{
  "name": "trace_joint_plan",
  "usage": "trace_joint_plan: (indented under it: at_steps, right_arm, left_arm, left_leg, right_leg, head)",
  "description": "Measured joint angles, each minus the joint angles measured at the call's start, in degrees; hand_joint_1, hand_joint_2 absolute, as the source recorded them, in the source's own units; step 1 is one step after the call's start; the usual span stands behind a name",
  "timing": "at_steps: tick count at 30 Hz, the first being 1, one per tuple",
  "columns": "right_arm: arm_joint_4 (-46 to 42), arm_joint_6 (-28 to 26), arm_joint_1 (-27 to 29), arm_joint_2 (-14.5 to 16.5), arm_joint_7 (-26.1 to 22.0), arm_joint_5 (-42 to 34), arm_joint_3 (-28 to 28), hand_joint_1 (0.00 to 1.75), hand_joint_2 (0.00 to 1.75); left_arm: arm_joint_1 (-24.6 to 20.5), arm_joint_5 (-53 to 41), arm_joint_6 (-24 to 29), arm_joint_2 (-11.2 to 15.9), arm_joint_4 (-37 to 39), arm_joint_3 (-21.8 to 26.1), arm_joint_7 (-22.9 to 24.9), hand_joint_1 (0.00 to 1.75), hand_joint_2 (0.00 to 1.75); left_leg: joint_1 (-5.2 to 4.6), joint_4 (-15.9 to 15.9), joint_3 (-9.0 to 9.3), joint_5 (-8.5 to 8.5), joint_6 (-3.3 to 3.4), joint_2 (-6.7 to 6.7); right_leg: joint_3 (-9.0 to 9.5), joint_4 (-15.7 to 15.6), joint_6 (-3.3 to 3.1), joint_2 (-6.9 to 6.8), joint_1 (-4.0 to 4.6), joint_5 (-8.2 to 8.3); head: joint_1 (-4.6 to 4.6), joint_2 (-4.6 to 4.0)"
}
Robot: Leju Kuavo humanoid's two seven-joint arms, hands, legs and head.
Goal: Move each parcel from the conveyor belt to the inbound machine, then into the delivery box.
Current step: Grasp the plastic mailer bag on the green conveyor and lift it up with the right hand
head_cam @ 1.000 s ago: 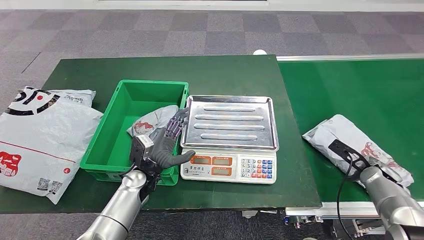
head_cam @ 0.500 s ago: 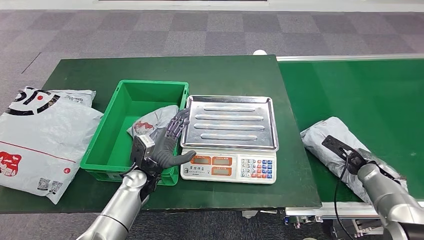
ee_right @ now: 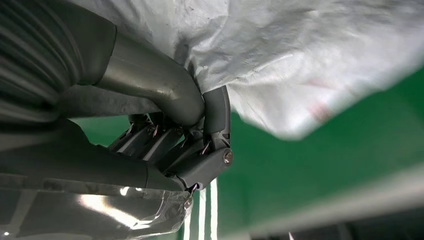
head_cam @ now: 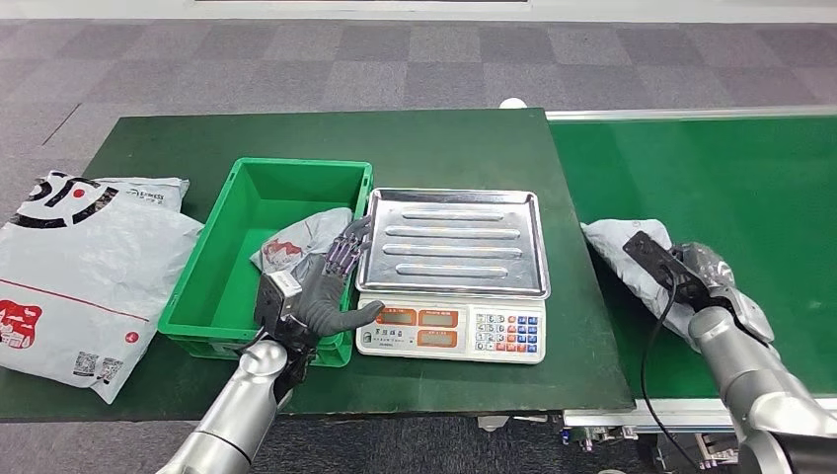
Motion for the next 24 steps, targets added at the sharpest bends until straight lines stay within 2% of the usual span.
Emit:
trace_joint_plan:
  at_steps: [2,4,8,14,21,24]
  right_arm:
    - [-0.8,-2.74,0.04,0.35,-2.74,-1.37,-0.58,1.75,1.75]
    - [-0.99,-3.33,0.07,0.44,-3.41,-1.7,-0.73,1.75,1.75]
    - [-13.22,-15.78,2.03,4.78,-24.66,-13.73,-9.97,1.75,1.75]
    - [-18.34,-16.24,3.46,6.38,-25.46,-14.22,-13.02,1.75,1.75]
    - [-20.52,-16.38,4.14,7.03,-25.79,-14.33,-14.07,1.75,1.75]
    - [-23.87,-18.14,5.92,7.37,-26.98,-15.71,-14.07,1.75,1.75]
  left_arm:
    - [0.2,0.0,0.04,0.03,-0.25,0.0,0.0,0.0,1.75]
    - [0.23,0.0,0.04,0.04,-0.29,0.0,0.0,0.0,1.75]
    - [1.04,0.0,0.09,0.08,-1.3,0.0,0.0,0.0,1.75]
    - [1.21,0.0,0.09,0.08,-1.46,0.0,0.0,0.0,1.75]
    - [1.24,0.0,0.09,0.08,-1.52,0.0,0.0,0.0,1.75]
    - [1.24,0.0,0.03,0.04,-1.52,0.0,0.0,0.0,1.75]
  left_leg:
    - [0.0,0.0,-0.01,0.0,0.0,-0.01]
    - [0.0,0.0,0.0,0.0,0.0,0.0]
    - [0.03,0.0,0.0,0.0,-0.01,-0.04]
    - [0.0,0.0,-0.01,-0.01,0.0,-0.02]
    - [0.0,0.0,-0.01,0.0,0.0,-0.03]
    - [0.01,0.0,-0.01,0.0,0.0,-0.09]
  right_leg:
    - [0.0,0.0,0.0,0.0,0.0,0.0]
    - [-0.01,0.0,0.0,0.0,0.0,0.0]
    - [-0.02,0.0,-0.01,-0.01,0.02,-0.02]
    - [-0.03,0.0,-0.01,-0.01,-0.01,-0.02]
    - [-0.03,0.0,-0.01,-0.01,0.0,-0.02]
    - [-0.03,0.0,-0.01,-0.06,0.01,-0.03]
  head:
    - [0.0,0.0]
    - [0.0,0.0]
    - [0.0,0.0]
    - [0.0,0.0]
    - [0.0,0.0]
    - [0.0,0.0]
